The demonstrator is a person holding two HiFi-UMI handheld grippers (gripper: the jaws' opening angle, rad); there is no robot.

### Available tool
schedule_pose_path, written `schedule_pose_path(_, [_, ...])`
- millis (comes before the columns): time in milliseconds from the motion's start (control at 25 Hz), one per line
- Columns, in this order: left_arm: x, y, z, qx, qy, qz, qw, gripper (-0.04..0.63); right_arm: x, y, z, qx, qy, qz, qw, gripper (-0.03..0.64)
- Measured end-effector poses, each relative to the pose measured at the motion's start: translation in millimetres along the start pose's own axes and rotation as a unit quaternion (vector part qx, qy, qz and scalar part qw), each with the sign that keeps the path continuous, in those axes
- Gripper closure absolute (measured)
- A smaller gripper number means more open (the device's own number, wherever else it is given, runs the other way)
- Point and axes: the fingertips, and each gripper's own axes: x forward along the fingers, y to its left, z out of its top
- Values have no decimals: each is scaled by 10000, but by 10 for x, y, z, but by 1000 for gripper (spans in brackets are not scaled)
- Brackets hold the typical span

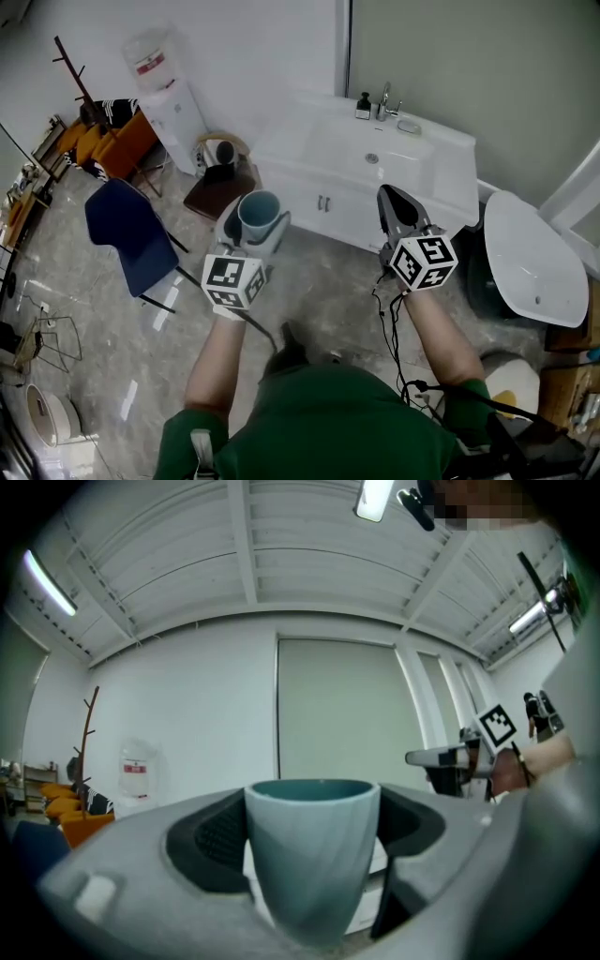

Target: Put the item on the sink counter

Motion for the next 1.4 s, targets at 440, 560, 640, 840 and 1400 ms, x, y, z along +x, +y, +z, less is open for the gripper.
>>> schedule_pose_path(440, [465, 891, -211, -242, -166, 44, 9996, 206, 776, 118, -300, -151, 222, -82, 9996, 618])
schedule_pose_path(560, [755, 1223, -251, -226, -212, -112, 9995, 206, 1192, 77, -325, -209, 265, -242, 9991, 618])
schedule_pose_path(640, [947, 1464, -288, -162, -231, -208, 9994, 206, 1496, 82, -371, -219, 323, -329, 9987, 618])
schedule_pose_path(840, [1389, 2037, -450, -244, -207, -432, 9986, 204, 2165, 160, -511, -223, 521, -465, 9973, 618])
schedule_pose_path(1400, [2424, 2636, -921, -518, 110, -655, 9964, 206, 3187, -357, -863, -66, 757, -663, 9949, 618])
